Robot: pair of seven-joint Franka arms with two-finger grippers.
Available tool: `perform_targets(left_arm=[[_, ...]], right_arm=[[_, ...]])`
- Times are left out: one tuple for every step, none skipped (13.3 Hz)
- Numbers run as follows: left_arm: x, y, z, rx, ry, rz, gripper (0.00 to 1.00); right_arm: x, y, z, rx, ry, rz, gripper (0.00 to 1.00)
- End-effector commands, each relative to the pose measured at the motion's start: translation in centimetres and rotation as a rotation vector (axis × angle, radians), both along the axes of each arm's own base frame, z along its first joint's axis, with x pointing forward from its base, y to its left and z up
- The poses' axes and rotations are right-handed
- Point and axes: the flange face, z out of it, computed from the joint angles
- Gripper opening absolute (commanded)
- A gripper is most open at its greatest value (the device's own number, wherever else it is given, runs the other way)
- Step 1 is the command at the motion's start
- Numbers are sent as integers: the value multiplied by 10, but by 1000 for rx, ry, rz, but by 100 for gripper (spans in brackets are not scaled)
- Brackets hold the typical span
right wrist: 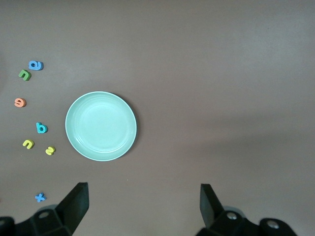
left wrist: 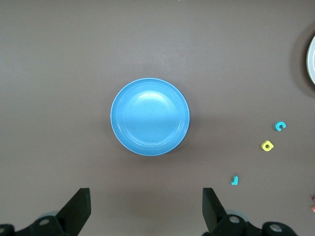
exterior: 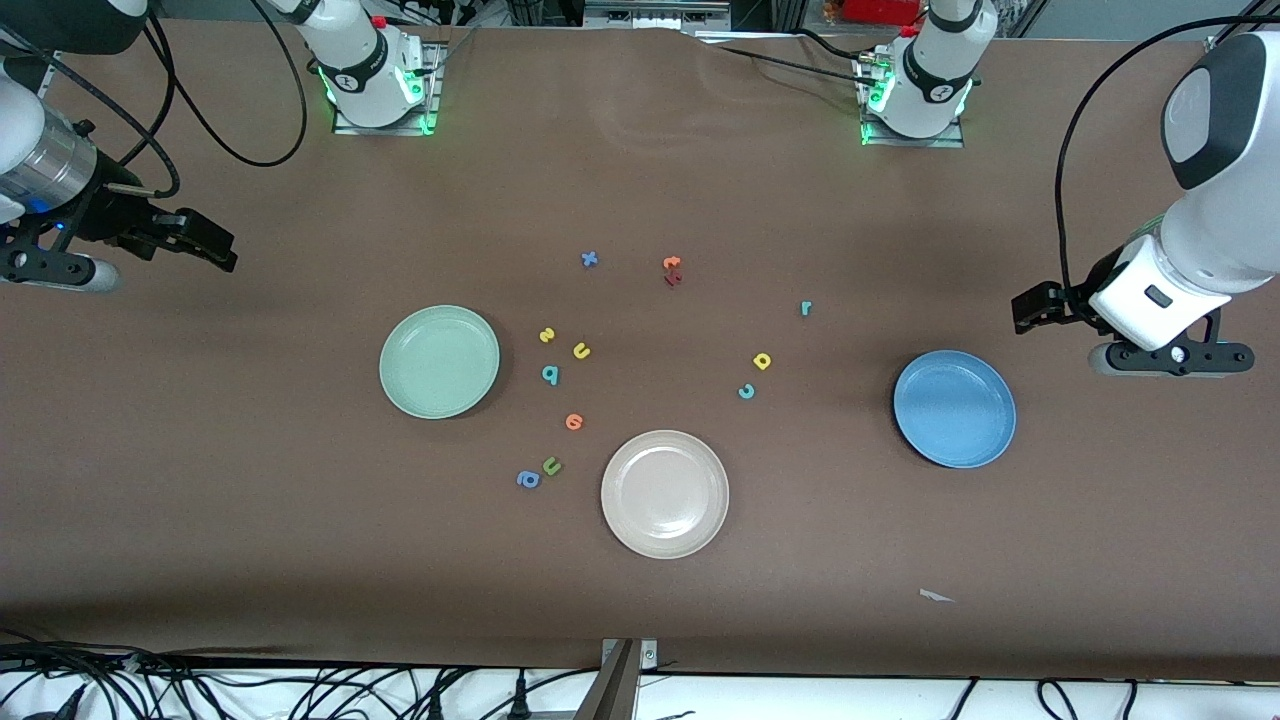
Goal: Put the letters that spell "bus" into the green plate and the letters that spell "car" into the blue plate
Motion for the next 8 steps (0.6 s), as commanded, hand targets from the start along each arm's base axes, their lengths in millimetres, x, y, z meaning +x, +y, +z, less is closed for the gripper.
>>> perform_targets(left_arm=[[3,3,-1,9,-4,-16,100],[3,3,-2,10,-4,-16,100],[3,2,-1,8,-8,-16,100],[4,1,-2,8,-7,-19,100],[3,2,-1,8,-8,-18,100],[3,2,-1,8,-8,-18,100],[4,2,-2,8,-7,-18,100],[4,2,-2,8,-7,-18,100]], right_arm=[[1,-1,5,-15,0,12,100],[1,-1,5,-15,0,12,100],[1,0,5,-17,0,15,100],[2,1,6,-17,-1,15,100],[2,-1,6,-15,-3,12,100],[2,-2,6,-15,-6,11,100],[2,-1,6,-15,-4,12,100],[2,-1,5,-16,-3,12,100]])
